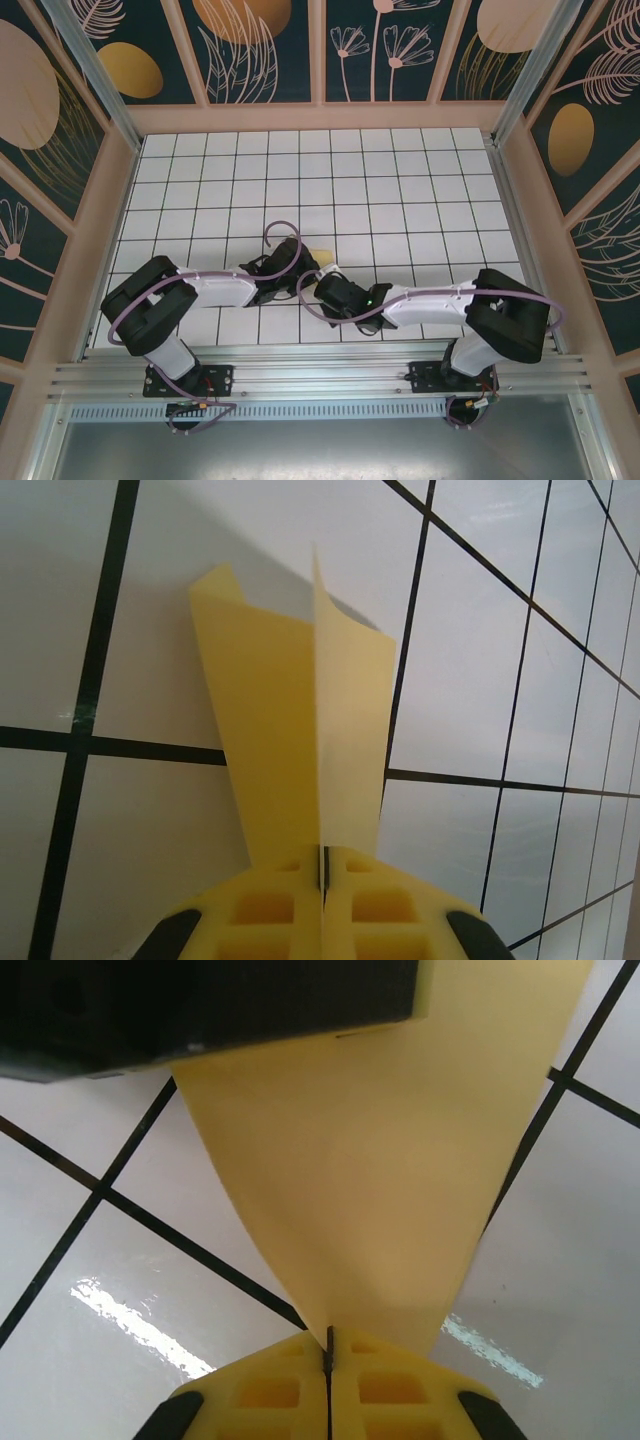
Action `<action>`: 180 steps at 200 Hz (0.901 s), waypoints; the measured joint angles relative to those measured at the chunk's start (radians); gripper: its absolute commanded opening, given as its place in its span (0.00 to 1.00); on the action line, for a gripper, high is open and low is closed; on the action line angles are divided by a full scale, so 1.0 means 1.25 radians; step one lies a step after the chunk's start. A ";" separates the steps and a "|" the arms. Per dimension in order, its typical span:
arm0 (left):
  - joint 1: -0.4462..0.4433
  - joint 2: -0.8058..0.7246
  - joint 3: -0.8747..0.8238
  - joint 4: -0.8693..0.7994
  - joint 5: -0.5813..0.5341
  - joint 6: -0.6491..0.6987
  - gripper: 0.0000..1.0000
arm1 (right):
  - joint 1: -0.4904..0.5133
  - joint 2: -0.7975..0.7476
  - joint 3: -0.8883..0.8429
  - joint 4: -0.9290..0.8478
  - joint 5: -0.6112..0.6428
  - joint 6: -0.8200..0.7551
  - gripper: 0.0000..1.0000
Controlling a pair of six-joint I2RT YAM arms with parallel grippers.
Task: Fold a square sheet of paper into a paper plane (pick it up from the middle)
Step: Perform the fifth fold on the wing at the bottom-center of the table.
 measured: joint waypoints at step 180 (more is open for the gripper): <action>0.000 -0.161 0.006 -0.059 -0.048 0.026 0.53 | -0.227 -0.131 -0.186 0.244 -0.409 0.074 0.00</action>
